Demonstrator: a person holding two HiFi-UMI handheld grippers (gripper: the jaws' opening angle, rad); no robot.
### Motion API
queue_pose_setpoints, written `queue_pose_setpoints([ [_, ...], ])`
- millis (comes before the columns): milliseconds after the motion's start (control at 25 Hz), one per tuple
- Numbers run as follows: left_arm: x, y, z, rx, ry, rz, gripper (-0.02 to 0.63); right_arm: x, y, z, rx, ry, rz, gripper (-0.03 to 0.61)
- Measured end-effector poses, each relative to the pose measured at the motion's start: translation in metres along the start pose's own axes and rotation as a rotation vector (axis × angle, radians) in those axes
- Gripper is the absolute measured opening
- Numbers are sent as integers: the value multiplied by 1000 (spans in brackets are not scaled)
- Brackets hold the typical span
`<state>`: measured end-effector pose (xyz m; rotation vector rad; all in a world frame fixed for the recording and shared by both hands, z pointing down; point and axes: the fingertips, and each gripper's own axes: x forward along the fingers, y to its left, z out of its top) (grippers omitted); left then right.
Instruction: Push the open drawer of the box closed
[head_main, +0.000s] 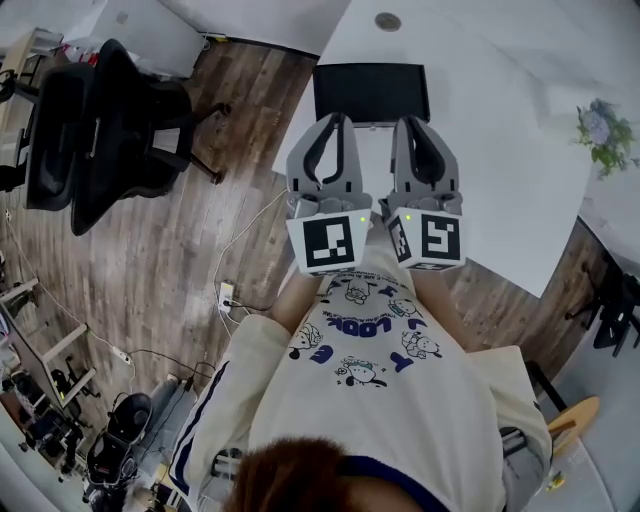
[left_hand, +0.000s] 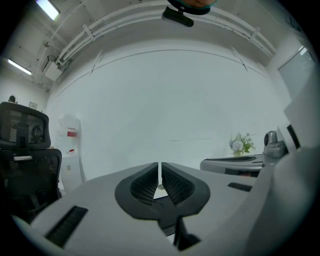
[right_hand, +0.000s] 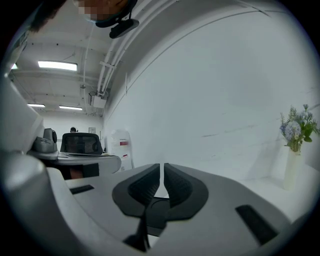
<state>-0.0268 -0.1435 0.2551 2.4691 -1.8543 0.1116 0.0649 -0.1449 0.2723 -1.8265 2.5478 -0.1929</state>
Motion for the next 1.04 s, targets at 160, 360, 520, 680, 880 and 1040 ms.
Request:
queue_pose_setpoints([
  [160, -1, -2, 2, 1, -8, 0, 31, -1, -2, 4, -8, -11, 0, 43],
  [360, -1, -3, 6, -3, -14, 3, 31, -2, -5, 5, 0, -16, -7, 43],
  [520, 0, -5, 8, 2, -16, 4, 31, -2, -6, 6, 6, -15, -2, 43],
  [680, -1, -6, 9, 4, -21, 4, 31, -3, -6, 8, -1, -17, -1, 43],
  [880, 0, -9, 10, 4, -21, 5, 31, -3, -8, 8, -2, -23, 8, 43],
  [1040, -1, -10, 10, 2, -21, 8, 31, -3, -8, 8, 14, -14, 9, 43],
])
